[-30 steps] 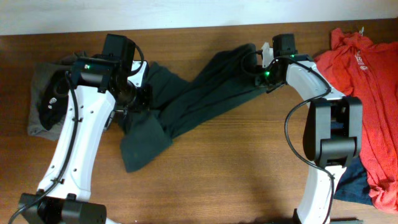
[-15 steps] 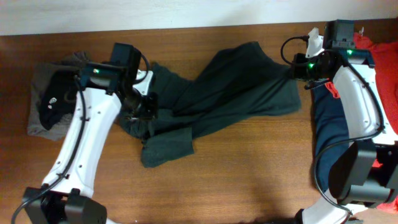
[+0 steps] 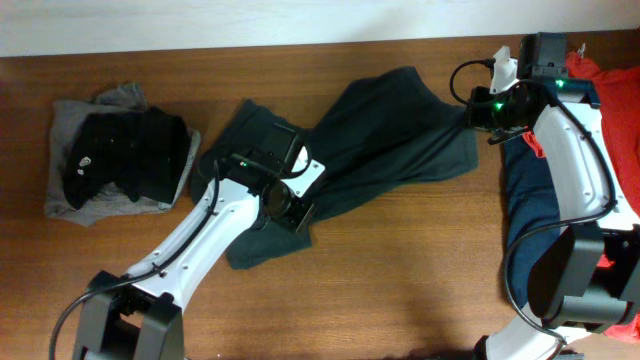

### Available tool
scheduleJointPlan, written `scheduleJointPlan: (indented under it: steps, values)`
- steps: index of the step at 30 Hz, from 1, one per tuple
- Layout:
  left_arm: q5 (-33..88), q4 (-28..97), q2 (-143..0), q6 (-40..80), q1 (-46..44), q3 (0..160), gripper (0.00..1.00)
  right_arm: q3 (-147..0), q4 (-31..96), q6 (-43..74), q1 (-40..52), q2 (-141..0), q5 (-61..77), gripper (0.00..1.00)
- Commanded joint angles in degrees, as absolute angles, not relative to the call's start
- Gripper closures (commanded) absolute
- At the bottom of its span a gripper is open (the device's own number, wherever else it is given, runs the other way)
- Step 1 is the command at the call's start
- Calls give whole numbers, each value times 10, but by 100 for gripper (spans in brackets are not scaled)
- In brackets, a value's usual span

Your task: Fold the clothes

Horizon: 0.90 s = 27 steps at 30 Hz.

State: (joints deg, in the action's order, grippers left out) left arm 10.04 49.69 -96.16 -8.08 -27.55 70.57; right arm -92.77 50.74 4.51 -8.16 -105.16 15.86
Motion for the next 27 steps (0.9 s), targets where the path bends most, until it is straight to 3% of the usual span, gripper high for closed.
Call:
scheduleJointPlan:
  steps: [1, 2, 3, 4, 5, 6, 16, 17, 18, 19, 21, 22, 27]
  values:
    - [81, 497, -957, -131, -277, 680, 47, -929, 506, 49, -78, -1053, 154, 96]
    - [63, 489, -957, -130, -277, 666, 51, -929, 506, 49, -78, -1053, 154, 96]
    - [48, 480, -957, -130, -277, 653, 68, -929, 506, 49, -78, -1053, 154, 96]
    - [47, 480, -957, -130, -277, 652, 77, -929, 506, 49, -78, -1053, 154, 96]
    - [47, 478, -957, -127, -277, 653, 92, -929, 506, 49, -78, -1053, 154, 96]
    - [47, 477, -956, -107, -277, 660, 99, -929, 506, 49, -78, -1053, 154, 96]
    - [-2, 606, -884, -41, -247, 862, 100, -929, 516, 49, -79, -1053, 128, 95]
    - [7, 610, -870, -42, -240, 865, 100, -929, 519, 49, -79, -1053, 128, 75]
    - [16, 612, -867, -44, -238, 864, 98, -929, 520, 49, -79, -1053, 128, 48]
    - [27, 614, -867, -49, -238, 863, 96, -929, 520, 49, -79, -1054, 128, 30]
    - [72, 615, -877, -72, -242, 853, 84, -929, 519, 49, -80, -1059, 128, 21]
    - [87, 608, -894, -101, -251, 828, 71, -929, 524, 49, -79, -1071, 128, 19]
    - [88, 550, -982, -139, -265, 780, 57, -929, 546, 80, -79, -1108, 132, 18]
